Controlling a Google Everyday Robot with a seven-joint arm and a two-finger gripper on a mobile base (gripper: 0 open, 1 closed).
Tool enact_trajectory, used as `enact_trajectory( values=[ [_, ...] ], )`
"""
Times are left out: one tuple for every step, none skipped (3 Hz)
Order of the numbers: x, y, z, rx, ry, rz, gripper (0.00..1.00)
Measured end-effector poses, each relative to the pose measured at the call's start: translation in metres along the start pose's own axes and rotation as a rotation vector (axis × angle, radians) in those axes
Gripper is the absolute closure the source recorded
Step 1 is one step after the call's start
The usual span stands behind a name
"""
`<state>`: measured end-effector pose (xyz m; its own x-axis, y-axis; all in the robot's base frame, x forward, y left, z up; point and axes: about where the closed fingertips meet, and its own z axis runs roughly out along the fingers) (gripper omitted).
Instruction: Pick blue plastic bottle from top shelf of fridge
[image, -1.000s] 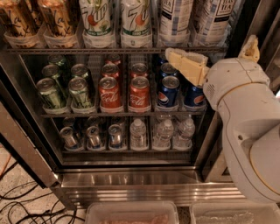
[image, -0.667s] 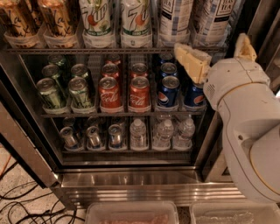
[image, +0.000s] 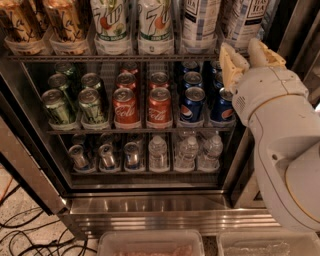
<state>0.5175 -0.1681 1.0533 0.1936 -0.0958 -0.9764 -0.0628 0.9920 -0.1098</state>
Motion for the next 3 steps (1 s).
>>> enact_trajectory(
  values=[
    [0.0000,0.0000,0.0000,0.000,0.000,0.000,0.33],
    [0.0000,0.0000,0.0000,0.000,0.000,0.000,0.41],
    [0.0000,0.0000,0.0000,0.000,0.000,0.000,0.40]
  ],
)
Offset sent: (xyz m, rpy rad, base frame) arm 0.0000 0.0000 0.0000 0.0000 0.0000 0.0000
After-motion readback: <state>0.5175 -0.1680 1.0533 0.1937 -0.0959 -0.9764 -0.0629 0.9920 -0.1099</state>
